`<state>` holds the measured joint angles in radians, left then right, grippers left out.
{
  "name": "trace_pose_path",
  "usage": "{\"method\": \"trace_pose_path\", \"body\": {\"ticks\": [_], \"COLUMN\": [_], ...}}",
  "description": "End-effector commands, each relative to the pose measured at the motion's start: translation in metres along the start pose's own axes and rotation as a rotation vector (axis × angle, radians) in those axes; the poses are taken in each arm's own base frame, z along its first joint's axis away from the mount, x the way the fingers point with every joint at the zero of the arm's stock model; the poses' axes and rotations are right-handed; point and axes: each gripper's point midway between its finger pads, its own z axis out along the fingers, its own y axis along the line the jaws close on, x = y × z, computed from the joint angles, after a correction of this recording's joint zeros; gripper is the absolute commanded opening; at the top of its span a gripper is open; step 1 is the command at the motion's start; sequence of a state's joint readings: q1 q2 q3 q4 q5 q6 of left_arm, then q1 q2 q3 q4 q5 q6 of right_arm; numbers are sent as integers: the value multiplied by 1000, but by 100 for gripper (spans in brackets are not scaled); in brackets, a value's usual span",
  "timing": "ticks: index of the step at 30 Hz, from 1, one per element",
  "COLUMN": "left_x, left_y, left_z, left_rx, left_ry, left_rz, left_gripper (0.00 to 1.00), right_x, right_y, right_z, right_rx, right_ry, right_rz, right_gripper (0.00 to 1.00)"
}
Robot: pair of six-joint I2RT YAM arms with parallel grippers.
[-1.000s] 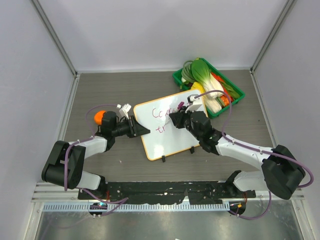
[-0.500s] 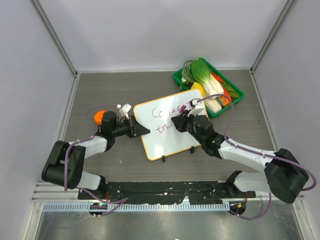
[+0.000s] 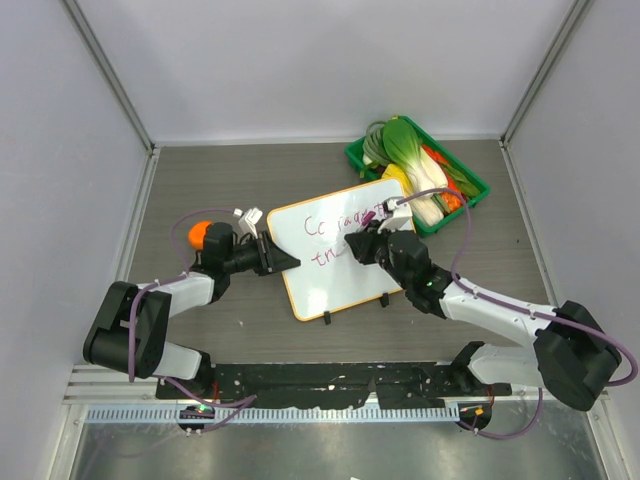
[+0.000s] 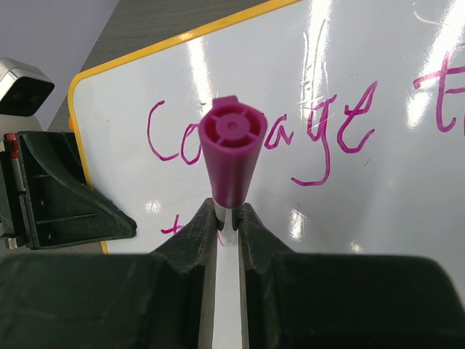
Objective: Write a sentence on the whiteboard
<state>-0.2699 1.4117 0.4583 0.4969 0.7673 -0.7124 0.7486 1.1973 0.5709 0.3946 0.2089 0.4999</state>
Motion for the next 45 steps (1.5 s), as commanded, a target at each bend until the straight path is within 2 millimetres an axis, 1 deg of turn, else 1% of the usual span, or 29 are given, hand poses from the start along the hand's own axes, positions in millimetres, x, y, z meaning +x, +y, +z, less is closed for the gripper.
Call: {"method": "trace_pose_path", "body": {"ticks": [1,6,14,19,23,32,40,45], "left_x": [19,20,20,20,20,19,21,19], "left_y": [55,56,55,55,55,55,55,55], "left_z": [-3,-2,-2,-2,-2,-2,-2,-2], "left_rx": [-237,-239,-237,-235,-235,-236,-236,-237], "left_ry": [21,23,24,25,24,23,26,22], "left_rz": [27,25,25,23,26,26,27,28], "left_gripper": [0,0,0,0,0,0,0,0], "right_x": [-50,-57,-55,-43,-28,-5,8,16], "right_y": [16,18,18,8,0,-9,-14,-14], "right_z": [-2,2,11,11,10,3,-5,-10], "right_rx": [-21,-15,-5,24,41,45,42,30], "right_ry": [-141,-161,-153,-121,-86,-23,12,40], "right_rz": [25,26,21,-3,-8,-19,-20,-15], "right_gripper": [0,1,1,1,1,1,1,1]}}
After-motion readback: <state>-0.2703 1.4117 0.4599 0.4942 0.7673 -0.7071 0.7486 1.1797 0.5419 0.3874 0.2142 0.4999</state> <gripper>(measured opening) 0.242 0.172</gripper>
